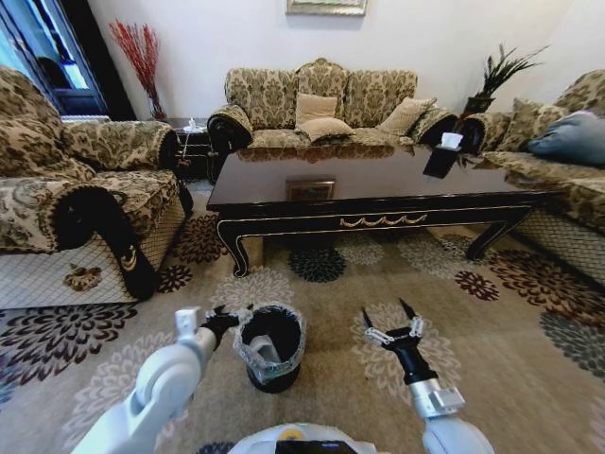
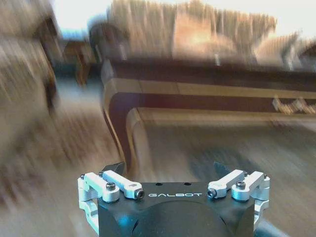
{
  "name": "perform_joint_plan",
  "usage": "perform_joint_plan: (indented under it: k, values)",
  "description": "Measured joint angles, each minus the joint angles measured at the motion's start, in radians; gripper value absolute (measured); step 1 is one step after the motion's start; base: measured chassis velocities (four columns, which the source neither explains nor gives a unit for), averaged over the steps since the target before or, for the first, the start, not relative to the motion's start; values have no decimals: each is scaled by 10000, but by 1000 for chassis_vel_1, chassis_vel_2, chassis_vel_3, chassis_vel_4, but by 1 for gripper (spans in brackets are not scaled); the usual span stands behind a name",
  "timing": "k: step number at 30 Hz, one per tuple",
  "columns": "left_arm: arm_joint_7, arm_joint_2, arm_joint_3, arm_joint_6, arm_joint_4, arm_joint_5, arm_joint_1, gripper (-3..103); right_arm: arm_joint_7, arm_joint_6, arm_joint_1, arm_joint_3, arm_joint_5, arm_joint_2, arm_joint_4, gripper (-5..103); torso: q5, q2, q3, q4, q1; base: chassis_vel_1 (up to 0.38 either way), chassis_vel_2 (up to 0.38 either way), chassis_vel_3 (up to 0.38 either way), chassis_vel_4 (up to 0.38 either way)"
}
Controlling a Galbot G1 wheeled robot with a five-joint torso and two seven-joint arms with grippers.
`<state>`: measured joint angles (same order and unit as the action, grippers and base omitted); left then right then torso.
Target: Move to the front of the table and pick up the trash from the floor, then place it into the trash bin.
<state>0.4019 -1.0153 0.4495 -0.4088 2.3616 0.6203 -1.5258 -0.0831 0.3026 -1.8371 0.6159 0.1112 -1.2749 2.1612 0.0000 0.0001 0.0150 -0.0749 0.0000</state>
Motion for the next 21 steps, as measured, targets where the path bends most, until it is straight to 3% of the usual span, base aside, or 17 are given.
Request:
perform_joint_plan:
  k: [2,4,7,8,9,10,11,13,14,15,17,19,21]
  values:
    - [-556,-118,352,1220,-87,-1500,-496,100,-1,68,-78,0,23,-97,-2,100,0,0,0,-2,0,0,0,0,0]
    - [-667,-151,452,1482,-128,-1778,-613,100,5,90,-91,0,23,-105,-2,100,-1,0,0,-2,0,0,0,0,0]
    - [-1479,-452,1322,3284,-737,-3211,-1606,100,25,108,-97,67,-266,-115,-89,100,-1,0,0,-2,0,0,0,0,0]
    - [-1557,-493,1404,3431,-803,-3311,-1699,100,26,108,-93,67,-285,-115,-100,100,-1,0,0,-3,0,0,0,0,0]
    - [-1981,-788,1860,4133,-1071,-3693,-2313,100,39,104,-88,67,-322,-113,-121,100,-2,0,0,-2,0,0,0,0,0]
    - [-1981,-788,1860,4133,-1071,-3693,-2313,100,39,104,-88,67,-322,-113,-121,100,-2,0,0,-2,0,0,0,0,0]
    - [-2213,-956,2088,4520,-1147,-3762,-2693,100,60,103,-88,60,-326,-104,-122,100,-3,0,1,0,0,0,0,0,0]
    - [-2702,-1198,2393,5356,-1266,-3848,-3219,100,164,114,-90,55,-313,-74,-122,100,1,1,0,3,-1,0,0,0,0]
    - [-3050,-1387,2552,6109,-1416,-4057,-3522,100,324,129,-111,62,-287,-39,-119,100,2,0,-1,0,-1,0,0,0,0]
    - [-3050,-1387,2552,6109,-1416,-4057,-3522,100,324,129,-111,62,-287,-39,-119,100,2,0,-1,0,-1,0,0,0,0]
    - [-3348,-1711,2638,6936,-1580,-4316,-3908,100,545,189,-138,68,-272,-1,-119,100,-1,0,0,-2,0,0,0,0,0]
    - [-3485,-2004,2616,7345,-1624,-4351,-4335,100,657,232,-125,-2,-215,10,-119,100,0,0,0,-1,0,0,0,0,0]
    - [-3492,-2049,2596,7470,-1650,-4373,-4435,100,677,238,-111,-16,-196,13,-119,100,1,0,0,0,-1,0,0,0,0]
